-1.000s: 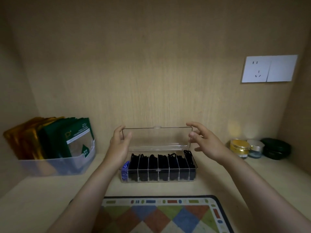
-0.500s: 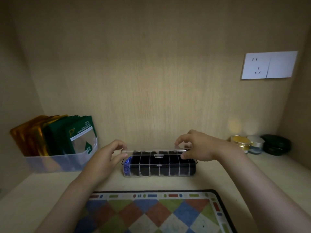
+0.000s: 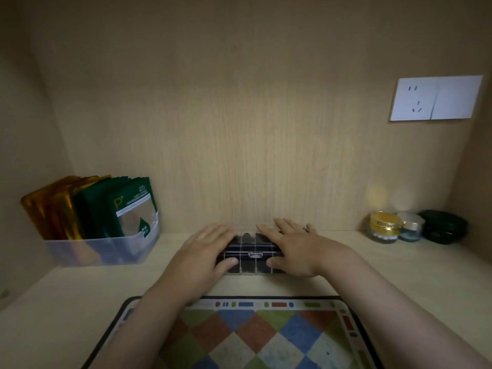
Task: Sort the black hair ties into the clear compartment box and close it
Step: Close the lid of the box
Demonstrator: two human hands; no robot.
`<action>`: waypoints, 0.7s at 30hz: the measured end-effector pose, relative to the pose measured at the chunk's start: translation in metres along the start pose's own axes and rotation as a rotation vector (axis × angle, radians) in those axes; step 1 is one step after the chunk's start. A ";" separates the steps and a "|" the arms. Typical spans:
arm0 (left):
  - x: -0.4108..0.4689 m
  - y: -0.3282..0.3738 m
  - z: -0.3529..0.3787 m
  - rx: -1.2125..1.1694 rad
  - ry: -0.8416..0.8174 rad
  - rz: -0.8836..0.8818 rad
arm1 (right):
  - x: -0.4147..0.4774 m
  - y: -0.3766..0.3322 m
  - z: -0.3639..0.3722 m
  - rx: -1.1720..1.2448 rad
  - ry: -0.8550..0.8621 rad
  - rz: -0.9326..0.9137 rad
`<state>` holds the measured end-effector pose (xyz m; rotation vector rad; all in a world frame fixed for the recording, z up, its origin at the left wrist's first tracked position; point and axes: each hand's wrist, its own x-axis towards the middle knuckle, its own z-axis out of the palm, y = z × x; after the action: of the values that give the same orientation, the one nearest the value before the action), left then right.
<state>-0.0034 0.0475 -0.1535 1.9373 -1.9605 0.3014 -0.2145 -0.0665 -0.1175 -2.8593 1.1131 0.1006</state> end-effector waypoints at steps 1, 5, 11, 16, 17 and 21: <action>0.002 0.002 0.003 0.020 -0.008 0.001 | 0.000 -0.001 0.001 -0.010 0.011 0.000; 0.001 0.004 0.008 0.042 0.013 0.010 | 0.000 -0.002 0.006 -0.060 0.037 -0.002; 0.001 0.007 0.013 0.035 0.062 0.005 | 0.000 -0.002 0.008 -0.041 0.067 -0.007; 0.001 0.003 0.023 0.124 0.190 -0.061 | 0.004 0.005 0.015 0.043 0.336 -0.100; 0.002 0.003 0.023 0.117 0.194 -0.075 | 0.006 0.008 0.017 0.029 0.384 -0.115; 0.007 0.003 0.024 0.093 0.176 -0.089 | 0.014 0.016 0.025 -0.009 0.479 -0.139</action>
<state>-0.0084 0.0315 -0.1717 1.9748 -1.7720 0.5288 -0.2163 -0.0851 -0.1439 -3.0405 0.9605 -0.6170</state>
